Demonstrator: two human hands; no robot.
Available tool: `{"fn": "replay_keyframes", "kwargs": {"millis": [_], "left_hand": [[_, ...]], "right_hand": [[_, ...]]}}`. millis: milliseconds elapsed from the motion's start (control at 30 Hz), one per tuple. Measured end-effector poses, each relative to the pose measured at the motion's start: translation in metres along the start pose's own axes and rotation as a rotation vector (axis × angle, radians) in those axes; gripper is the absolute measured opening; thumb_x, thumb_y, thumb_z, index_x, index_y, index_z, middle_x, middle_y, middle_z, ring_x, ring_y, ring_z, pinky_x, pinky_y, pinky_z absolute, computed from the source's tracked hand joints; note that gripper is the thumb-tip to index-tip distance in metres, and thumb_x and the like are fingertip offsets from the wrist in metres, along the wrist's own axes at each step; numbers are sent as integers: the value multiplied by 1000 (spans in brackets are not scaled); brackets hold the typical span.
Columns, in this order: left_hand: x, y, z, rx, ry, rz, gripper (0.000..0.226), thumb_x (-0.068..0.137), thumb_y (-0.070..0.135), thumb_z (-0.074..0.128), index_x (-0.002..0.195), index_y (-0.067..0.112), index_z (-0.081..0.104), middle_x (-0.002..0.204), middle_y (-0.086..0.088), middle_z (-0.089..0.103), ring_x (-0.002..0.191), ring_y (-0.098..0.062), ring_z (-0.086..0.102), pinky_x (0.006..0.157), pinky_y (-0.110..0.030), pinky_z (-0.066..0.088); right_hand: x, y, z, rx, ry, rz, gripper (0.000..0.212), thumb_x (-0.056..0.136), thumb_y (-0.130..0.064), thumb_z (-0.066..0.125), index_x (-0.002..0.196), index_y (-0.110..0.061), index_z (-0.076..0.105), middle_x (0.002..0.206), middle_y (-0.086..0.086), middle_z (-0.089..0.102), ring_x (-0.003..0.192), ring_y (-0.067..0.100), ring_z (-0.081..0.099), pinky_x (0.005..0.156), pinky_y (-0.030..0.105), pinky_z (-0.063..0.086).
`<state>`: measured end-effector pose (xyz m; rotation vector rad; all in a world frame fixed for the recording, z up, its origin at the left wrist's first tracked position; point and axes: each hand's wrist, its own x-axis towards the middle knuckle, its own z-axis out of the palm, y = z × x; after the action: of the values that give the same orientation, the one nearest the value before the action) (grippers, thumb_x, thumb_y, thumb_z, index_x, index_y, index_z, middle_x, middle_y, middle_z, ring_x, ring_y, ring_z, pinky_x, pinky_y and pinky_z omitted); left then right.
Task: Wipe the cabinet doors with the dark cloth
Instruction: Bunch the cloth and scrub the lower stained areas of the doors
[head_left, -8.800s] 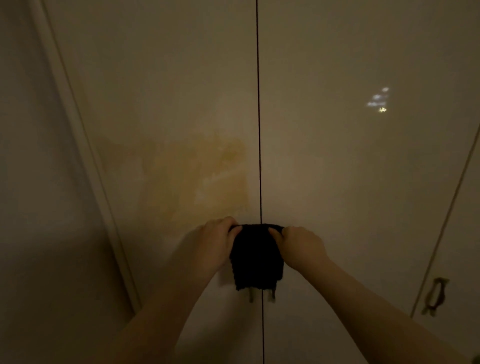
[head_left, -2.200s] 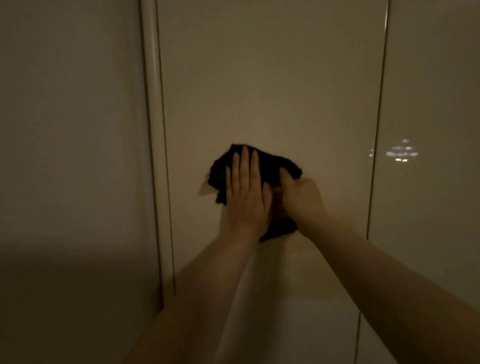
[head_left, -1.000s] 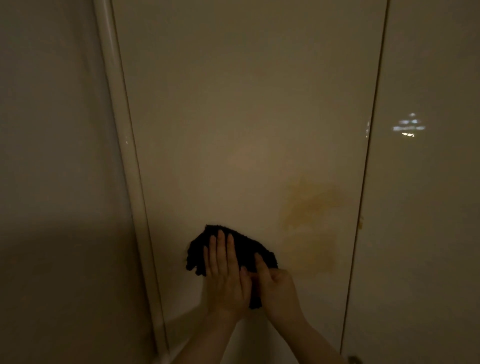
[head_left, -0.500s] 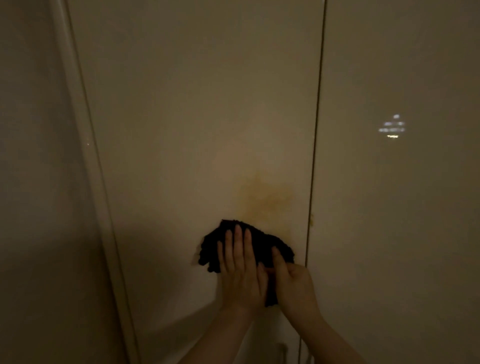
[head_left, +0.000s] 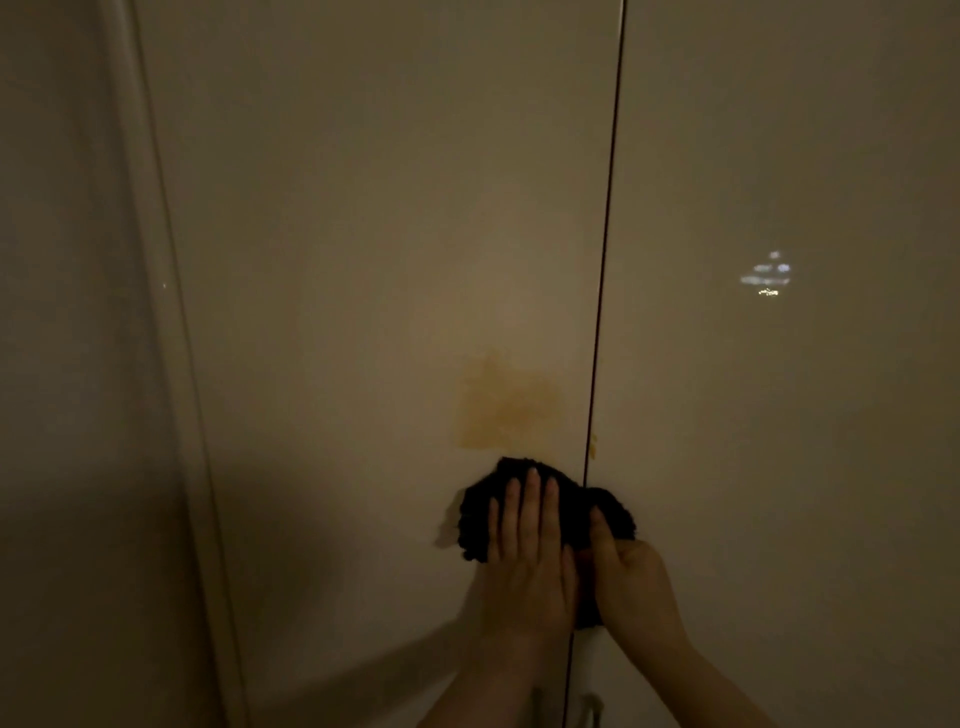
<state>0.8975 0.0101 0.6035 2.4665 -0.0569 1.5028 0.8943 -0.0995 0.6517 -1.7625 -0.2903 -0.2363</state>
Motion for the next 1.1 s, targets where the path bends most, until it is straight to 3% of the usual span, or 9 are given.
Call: {"fn": "replay_keyframes", "kwargs": {"millis": [133,233,367,500,733,900,1100], "left_hand": [[1,-18,-9,23,-50,129,61,102,30,22,155,13,-1,164,-2,-7,150,-21,-1,121,-39,5],[7,-31,-17,42,-87,172,69,98,32,33,155,15,-2,164,-1,-8,150,-19,-3,121,-37,4],[30,-54,-38,109,-102,223,59,102,35,13,155,14,-2,163,-1,-11,150,-19,-7,121,-35,-2],[73,-84,-71,159,-42,252,57,102,34,5,155,15,-4,162,1,-16,149,-17,-10,120,-34,-6],[85,-122,-90,184,80,179,60,101,30,20,155,14,-2,163,1,-14,150,-18,-8,122,-38,-4],[80,-142,-96,168,97,156,57,103,32,13,155,15,-3,163,0,-14,150,-19,-6,122,-41,0],[90,-119,-89,154,180,101,63,98,23,26,155,10,1,163,-6,-3,150,-23,-4,121,-47,2]], "right_hand": [[-2,-5,14,-40,19,5,63,101,-35,36,50,-5,57,42,4,55,33,9,45,36,20,32],[-5,-11,28,1,58,11,59,102,-33,33,55,-6,57,48,8,57,39,14,48,41,23,33],[-4,-34,51,60,87,2,58,102,-32,33,57,-6,59,49,7,58,42,15,49,46,27,35],[3,-78,83,69,103,-63,59,102,-32,30,61,-4,60,51,6,57,46,18,49,45,26,33],[8,-108,124,-33,51,-148,53,103,-34,29,66,-8,57,51,1,53,40,11,44,41,26,32],[3,-111,143,-88,35,-163,52,103,-37,27,69,-9,56,52,-4,51,41,7,42,41,21,30],[2,-117,119,-80,-5,-188,44,100,-38,26,85,-14,60,69,9,65,62,26,61,59,39,51]]}}
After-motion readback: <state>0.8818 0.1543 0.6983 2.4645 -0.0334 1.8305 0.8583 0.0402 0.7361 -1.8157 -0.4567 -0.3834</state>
